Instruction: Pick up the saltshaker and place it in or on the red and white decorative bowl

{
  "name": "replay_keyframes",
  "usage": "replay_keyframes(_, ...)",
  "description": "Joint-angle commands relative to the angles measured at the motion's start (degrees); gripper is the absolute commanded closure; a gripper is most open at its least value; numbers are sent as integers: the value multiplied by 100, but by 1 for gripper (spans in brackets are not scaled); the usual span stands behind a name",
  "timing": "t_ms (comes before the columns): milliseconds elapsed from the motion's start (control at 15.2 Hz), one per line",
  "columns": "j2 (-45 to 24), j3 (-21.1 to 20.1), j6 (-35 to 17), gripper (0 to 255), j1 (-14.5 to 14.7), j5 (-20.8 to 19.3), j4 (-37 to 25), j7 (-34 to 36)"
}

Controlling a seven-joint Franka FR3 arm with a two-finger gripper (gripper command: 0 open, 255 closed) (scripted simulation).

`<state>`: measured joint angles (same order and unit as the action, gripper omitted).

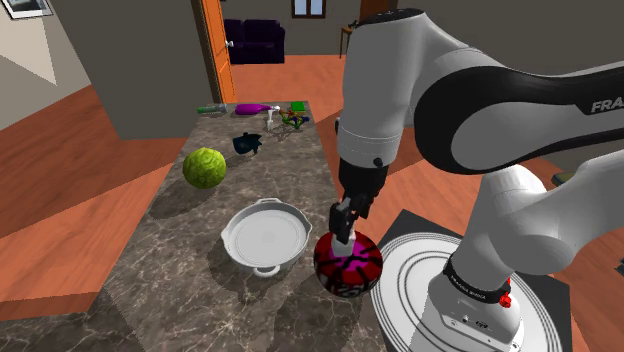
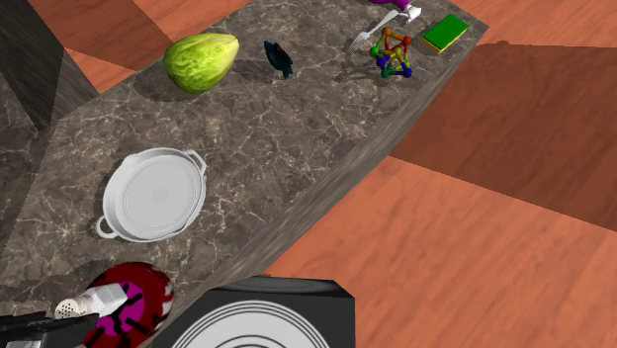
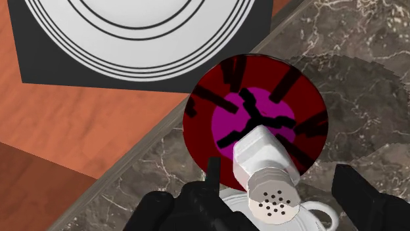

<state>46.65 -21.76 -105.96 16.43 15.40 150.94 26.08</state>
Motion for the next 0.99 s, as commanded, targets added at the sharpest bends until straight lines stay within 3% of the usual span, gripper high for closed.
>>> replay_keyframes(0, 0, 0, 0, 0, 0, 0, 0, 0)
replay_keyframes(198, 0, 0, 0, 0, 0, 0, 0, 0)
replay_keyframes(462, 28, 166, 727, 0, -62, -154, -699, 28)
replay_keyframes(924, 28, 166, 727, 0, -62, -154, -699, 29)
